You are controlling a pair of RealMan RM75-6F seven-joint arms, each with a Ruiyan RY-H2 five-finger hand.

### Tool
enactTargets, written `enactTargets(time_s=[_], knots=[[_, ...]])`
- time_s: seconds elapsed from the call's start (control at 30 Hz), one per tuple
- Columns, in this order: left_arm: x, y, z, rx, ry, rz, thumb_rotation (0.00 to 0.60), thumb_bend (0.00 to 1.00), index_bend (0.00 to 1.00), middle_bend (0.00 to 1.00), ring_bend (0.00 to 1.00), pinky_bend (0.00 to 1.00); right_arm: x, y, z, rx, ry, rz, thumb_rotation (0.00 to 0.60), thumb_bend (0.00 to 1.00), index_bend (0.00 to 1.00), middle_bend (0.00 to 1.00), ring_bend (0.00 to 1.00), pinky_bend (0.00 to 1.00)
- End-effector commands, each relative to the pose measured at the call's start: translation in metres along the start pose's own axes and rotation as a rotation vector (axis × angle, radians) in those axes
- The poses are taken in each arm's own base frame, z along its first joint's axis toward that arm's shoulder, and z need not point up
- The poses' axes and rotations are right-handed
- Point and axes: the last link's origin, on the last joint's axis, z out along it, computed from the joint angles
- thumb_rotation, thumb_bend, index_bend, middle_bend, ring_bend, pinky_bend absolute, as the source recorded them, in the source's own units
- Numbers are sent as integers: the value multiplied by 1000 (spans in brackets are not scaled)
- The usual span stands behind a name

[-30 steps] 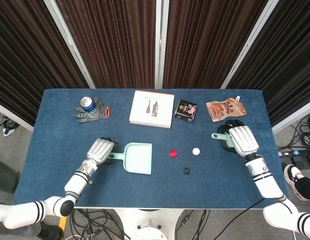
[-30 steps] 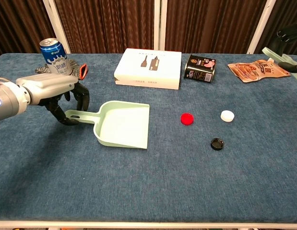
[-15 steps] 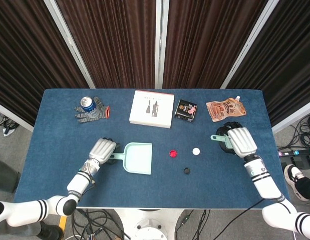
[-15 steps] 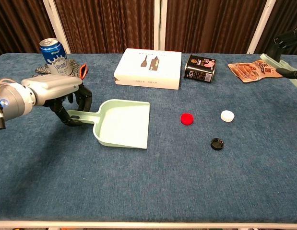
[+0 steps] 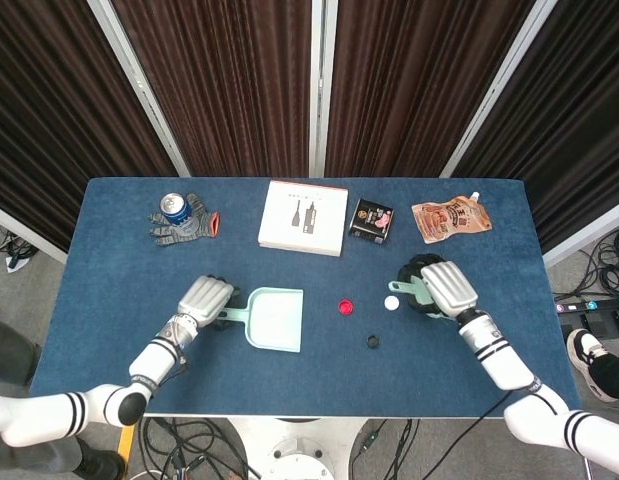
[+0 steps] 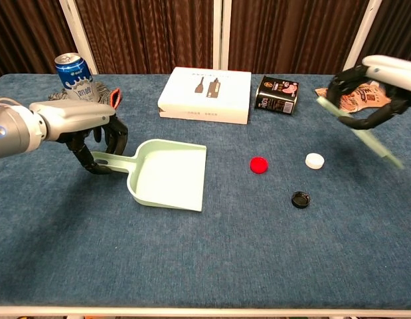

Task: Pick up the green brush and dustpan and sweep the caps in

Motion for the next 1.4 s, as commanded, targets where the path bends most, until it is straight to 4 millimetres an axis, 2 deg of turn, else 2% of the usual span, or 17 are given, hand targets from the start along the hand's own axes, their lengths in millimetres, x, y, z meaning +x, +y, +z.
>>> enactTargets(time_s=[0.03,0.37,0.47,0.8,1.07,1.23,1.4], knots=[[7,1,5,-5,-36,-8,600,298,542,546,352,350,-13,-10,12,57,-32,16,600,462,623,538,237,236],[14,5,15,15,-77,-24,600,297,542,546,352,350,-37,-30,33,154,-55,67,600,487,640,547,237,232],[15,8,16,15,-88,-20,600,296,542,546,352,350,-44,-42,39,189,-57,102,600,515,643,549,237,231],[17,16,19,11,-96,-19,600,295,542,546,352,350,-68,-90,60,305,-67,249,600,515,646,551,236,230],[16,21,20,3,-96,-9,600,294,542,546,352,351,-74,-119,67,379,-51,395,600,516,649,553,237,229],[15,23,20,0,-94,6,600,294,541,546,352,351,-62,-121,60,415,-19,466,600,516,652,555,237,228],[17,24,19,3,-90,25,600,295,542,546,352,351,-47,-97,34,387,-2,438,600,523,654,557,237,228]])
